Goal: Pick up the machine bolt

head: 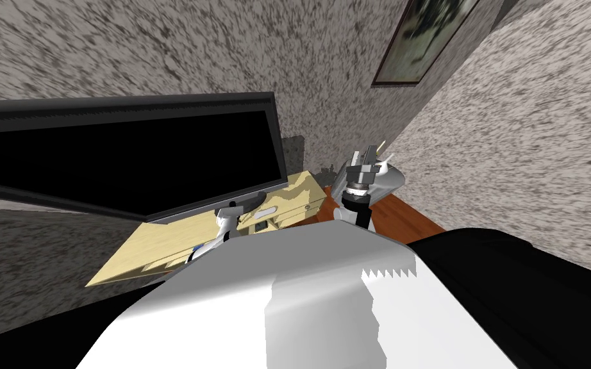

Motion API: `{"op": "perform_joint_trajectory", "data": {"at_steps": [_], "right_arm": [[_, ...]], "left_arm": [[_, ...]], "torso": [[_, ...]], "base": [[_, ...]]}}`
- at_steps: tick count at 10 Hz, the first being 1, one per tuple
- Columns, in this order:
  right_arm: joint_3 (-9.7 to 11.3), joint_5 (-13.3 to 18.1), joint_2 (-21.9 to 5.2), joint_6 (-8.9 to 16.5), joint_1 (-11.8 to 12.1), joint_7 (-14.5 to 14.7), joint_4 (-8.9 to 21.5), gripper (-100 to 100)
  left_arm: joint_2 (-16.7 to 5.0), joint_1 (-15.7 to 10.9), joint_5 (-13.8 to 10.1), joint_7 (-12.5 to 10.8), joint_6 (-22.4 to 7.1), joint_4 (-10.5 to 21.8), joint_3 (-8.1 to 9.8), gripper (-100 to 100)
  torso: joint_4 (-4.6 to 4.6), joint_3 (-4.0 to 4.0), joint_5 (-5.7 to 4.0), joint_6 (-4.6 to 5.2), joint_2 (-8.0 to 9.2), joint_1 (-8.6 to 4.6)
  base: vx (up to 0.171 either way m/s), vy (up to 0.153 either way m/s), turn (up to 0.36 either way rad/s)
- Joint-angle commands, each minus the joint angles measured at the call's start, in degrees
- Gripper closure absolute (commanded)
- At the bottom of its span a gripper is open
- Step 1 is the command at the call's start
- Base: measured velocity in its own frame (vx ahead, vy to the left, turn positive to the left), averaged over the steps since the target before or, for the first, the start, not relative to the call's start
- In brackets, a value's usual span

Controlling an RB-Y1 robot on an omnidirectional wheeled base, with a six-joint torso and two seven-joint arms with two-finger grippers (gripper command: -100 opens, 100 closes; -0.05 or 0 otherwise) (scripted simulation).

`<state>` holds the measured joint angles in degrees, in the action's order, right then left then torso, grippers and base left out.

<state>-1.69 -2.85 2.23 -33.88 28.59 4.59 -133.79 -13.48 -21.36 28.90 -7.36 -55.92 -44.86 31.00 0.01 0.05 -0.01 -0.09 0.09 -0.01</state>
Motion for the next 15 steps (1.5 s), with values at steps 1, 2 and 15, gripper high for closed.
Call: {"op": "perform_joint_trajectory", "data": {"at_steps": [1,2,15], "right_arm": [[0.0,0.0,0.0,0.0,0.0,0.0,0.0,0],[0.0,0.0,0.0,0.0,0.0,0.0,0.0,0],[0.0,0.0,0.0,0.0,0.0,0.0,0.0,0]], "left_arm": [[0.0,0.0,0.0,0.0,0.0,0.0,0.0,100],[0.01,0.0,0.0,0.01,-0.02,-0.02,0.0,100],[3.97,-0.69,1.86,2.65,-4.69,-6.74,-0.46,0]], "torso": [[0.0,0.0,0.0,0.0,0.0,0.0],[-0.01,-0.01,0.0,0.0,-0.02,-0.01],[-0.06,-0.07,0.04,-0.02,-0.08,0.06]], "base": [[0.0,0.0,0.0],[0.0,0.0,0.0],[0.007,-0.006,0.031]]}}
